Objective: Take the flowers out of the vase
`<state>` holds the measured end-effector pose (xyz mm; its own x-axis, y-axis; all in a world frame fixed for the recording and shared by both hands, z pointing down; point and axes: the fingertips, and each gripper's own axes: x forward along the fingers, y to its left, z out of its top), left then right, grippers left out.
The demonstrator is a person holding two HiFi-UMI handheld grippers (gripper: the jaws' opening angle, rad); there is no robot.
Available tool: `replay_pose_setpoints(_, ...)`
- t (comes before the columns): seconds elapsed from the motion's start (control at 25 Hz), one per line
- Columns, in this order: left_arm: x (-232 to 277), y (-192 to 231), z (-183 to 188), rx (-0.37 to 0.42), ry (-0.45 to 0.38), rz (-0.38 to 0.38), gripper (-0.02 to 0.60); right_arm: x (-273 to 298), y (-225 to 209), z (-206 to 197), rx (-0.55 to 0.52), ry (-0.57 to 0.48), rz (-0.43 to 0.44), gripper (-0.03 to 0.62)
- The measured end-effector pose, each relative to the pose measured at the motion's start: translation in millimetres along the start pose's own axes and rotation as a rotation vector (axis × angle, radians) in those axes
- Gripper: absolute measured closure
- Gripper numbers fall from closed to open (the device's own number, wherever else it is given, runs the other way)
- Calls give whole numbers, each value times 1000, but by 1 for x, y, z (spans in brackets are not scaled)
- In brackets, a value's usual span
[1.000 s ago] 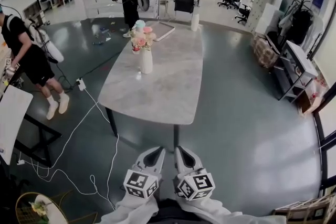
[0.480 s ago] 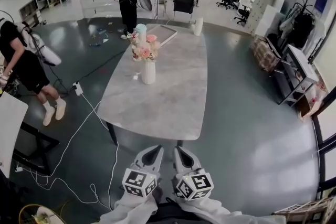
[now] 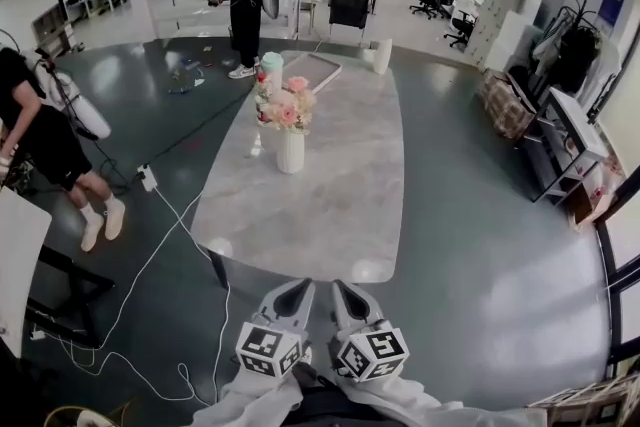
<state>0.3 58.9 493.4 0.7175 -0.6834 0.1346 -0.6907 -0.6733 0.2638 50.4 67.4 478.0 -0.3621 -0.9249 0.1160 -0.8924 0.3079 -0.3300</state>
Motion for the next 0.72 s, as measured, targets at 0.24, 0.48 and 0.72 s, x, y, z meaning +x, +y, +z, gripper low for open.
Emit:
replay_pose_setpoints(0.24,4,28,2,4,-4,-16,578,28,6,-5,5,-7,-13,594)
replay_pose_setpoints(0.48,7,41,2,2,-6,-22,577,42,7,-7,4,-8,-19,594)
replay_pose_setpoints(0.72,-2,52,-2,-16,-7,19,577,49,12,-9,2,1,-5,594)
